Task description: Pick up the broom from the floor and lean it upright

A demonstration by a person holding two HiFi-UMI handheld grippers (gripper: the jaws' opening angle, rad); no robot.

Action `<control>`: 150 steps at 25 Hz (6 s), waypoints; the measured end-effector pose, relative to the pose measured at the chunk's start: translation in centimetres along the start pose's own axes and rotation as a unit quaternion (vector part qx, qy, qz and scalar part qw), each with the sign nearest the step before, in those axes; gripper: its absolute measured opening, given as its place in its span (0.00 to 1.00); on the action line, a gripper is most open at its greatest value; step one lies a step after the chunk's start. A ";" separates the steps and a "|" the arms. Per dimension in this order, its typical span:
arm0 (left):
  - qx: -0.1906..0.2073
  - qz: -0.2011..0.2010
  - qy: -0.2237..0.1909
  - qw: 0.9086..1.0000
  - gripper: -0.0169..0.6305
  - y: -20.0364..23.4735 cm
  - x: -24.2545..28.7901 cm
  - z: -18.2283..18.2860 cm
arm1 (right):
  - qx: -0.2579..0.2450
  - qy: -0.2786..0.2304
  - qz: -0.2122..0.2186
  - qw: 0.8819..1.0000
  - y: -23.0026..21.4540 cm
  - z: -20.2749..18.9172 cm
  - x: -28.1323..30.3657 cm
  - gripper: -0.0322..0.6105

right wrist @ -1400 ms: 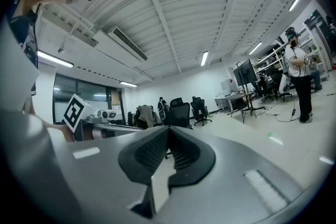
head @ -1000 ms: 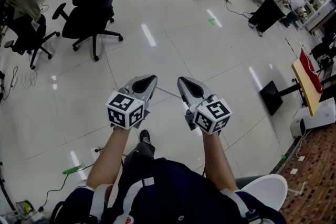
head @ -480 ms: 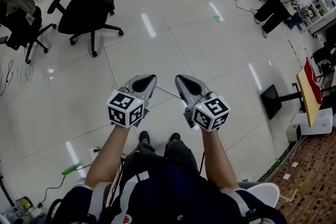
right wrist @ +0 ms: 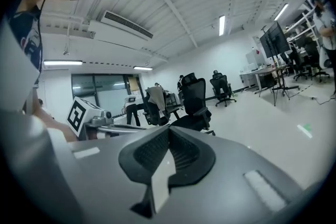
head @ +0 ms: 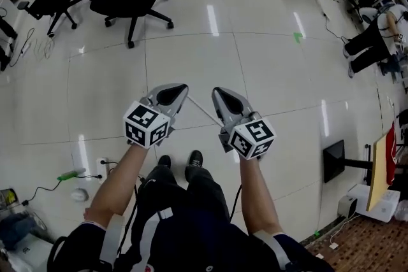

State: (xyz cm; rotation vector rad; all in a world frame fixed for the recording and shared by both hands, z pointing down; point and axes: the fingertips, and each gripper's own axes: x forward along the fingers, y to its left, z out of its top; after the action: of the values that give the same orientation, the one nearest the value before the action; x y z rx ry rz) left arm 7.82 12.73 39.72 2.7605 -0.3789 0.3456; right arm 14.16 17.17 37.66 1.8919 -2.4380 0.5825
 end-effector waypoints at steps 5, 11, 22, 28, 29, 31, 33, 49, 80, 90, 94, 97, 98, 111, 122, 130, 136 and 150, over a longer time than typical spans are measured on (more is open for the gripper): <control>-0.021 0.055 0.015 0.998 0.03 3.5 2.2 -3.1 | -0.006 0.037 0.064 0.997 -2.4 -3.4 3.3 0.05; -0.029 0.099 0.038 0.994 0.03 10.2 3.7 -9.9 | -0.018 0.087 0.108 0.990 -5.1 -11.3 9.0 0.05; -0.047 0.102 0.100 0.989 0.03 22.7 11.4 -28.5 | -0.049 0.169 0.097 0.980 -13.5 -30.3 20.3 0.06; -0.042 0.087 0.130 0.987 0.03 28.2 15.7 -37.8 | -0.070 0.210 0.091 0.971 -18.5 -40.5 25.9 0.09; -0.042 0.083 0.134 0.987 0.03 28.9 16.4 -39.3 | -0.072 0.217 0.092 0.969 -19.3 -42.2 26.7 0.10; -0.046 0.077 0.142 0.986 0.03 30.4 17.5 -42.4 | -0.079 0.229 0.092 0.966 -20.7 -45.5 28.2 0.10; -0.046 0.078 0.150 0.985 0.03 32.1 18.2 -45.2 | -0.085 0.237 0.093 0.963 -21.7 -48.6 29.7 0.10; -0.058 0.099 0.171 0.979 0.03 37.6 19.4 -58.2 | -0.109 0.366 0.088 0.920 -26.6 -71.0 37.1 0.33; -0.010 0.111 0.129 0.985 0.03 36.7 19.5 -45.9 | -0.137 0.287 0.058 0.946 -23.6 -54.0 36.2 0.20; 0.020 0.090 0.108 0.990 0.03 32.1 17.8 -28.2 | -0.144 0.235 0.022 0.961 -21.2 -34.0 31.1 0.20; 0.037 0.080 0.092 0.992 0.03 28.5 16.4 -20.4 | -0.146 0.222 0.015 0.964 -19.0 -25.8 27.5 0.20; 0.044 0.071 0.082 0.993 0.03 26.0 15.7 -15.5 | -0.145 0.204 0.011 0.968 -17.5 -20.4 25.1 0.20; 0.045 0.069 0.079 0.993 0.03 25.2 15.3 -14.1 | -0.145 0.199 0.009 0.969 -17.0 -18.7 24.3 0.20; 0.080 0.087 0.039 0.992 0.03 15.5 8.6 1.2 | -0.158 0.141 -0.017 0.977 -12.3 -3.2 12.8 0.19; 0.052 0.123 -0.004 0.991 0.03 16.1 1.8 7.8 | -0.142 0.075 -0.026 0.987 -8.4 5.6 15.1 0.20; 0.036 0.117 -0.028 0.992 0.03 22.3 -1.2 12.5 | -0.156 0.050 -0.021 0.986 -4.3 12.3 22.7 0.20; 0.042 0.111 -0.028 0.993 0.03 25.8 -1.6 14.9 | -0.180 0.043 -0.021 0.982 -3.5 15.5 27.2 0.20; 0.029 0.141 -0.013 0.989 0.03 34.4 6.2 17.3 | -0.172 0.073 0.027 0.982 -11.2 15.2 37.4 0.20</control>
State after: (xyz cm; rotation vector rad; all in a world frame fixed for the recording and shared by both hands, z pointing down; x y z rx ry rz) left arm 6.63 -26.03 35.60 2.7718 -0.7812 0.3961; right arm 17.76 -24.48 35.07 1.5954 -2.3204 0.2649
